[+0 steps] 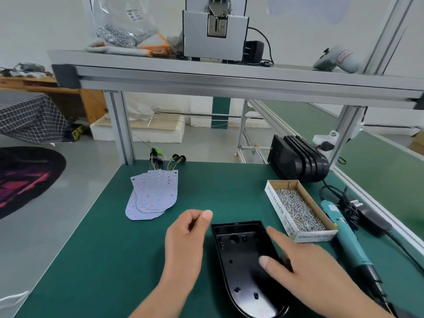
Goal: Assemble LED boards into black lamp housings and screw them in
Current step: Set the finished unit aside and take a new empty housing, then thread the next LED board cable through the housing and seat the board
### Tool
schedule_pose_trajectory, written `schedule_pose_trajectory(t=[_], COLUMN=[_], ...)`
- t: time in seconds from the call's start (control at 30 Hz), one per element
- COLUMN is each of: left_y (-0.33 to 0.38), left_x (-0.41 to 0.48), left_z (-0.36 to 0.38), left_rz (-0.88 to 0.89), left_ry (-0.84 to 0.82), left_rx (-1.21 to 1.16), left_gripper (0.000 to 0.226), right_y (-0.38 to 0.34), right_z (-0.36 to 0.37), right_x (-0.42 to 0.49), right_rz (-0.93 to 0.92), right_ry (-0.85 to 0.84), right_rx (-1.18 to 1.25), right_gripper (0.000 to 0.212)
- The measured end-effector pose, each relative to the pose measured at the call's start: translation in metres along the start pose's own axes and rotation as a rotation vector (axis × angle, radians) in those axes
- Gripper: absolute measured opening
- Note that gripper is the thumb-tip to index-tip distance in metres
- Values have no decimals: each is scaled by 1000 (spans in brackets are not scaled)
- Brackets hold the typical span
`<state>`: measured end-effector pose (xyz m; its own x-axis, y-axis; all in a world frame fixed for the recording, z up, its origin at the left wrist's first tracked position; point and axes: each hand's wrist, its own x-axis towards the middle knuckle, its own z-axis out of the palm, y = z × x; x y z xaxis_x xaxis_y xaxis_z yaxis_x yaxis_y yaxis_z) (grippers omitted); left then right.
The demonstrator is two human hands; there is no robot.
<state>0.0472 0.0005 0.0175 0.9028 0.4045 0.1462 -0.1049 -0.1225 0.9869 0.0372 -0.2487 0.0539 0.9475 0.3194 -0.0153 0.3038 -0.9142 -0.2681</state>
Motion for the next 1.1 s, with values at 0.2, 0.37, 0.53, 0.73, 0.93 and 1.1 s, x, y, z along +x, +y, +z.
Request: schedule_pose_trajectory(t=[0.2, 0.37, 0.53, 0.73, 0.93, 1.1], left_y=[-5, -11, -14, -20, -20, -23], left_x=[2, 5, 11, 18, 17, 18], left_z=[2, 3, 1, 2, 3, 4], left_rz=[19, -41, -158, -218, -227, -218], left_ry=[-31, -12, 70, 128, 113, 96], left_rx=[62, 62, -162, -229, -263, -261], left_gripper=[30, 26, 25, 40, 50, 49], right_y=[4, -8, -60, -119, -129, -130], right_z=[-16, -33, -14, 21, 44, 51], right_x=[53, 153, 258, 342, 368, 370], right_rz=[-104, -164, -231, -402, -464, -496], right_ry=[280, 179, 102, 113, 82, 205], right_rx=[299, 267, 317, 135, -84, -174], right_gripper=[10, 15, 14, 29, 41, 26])
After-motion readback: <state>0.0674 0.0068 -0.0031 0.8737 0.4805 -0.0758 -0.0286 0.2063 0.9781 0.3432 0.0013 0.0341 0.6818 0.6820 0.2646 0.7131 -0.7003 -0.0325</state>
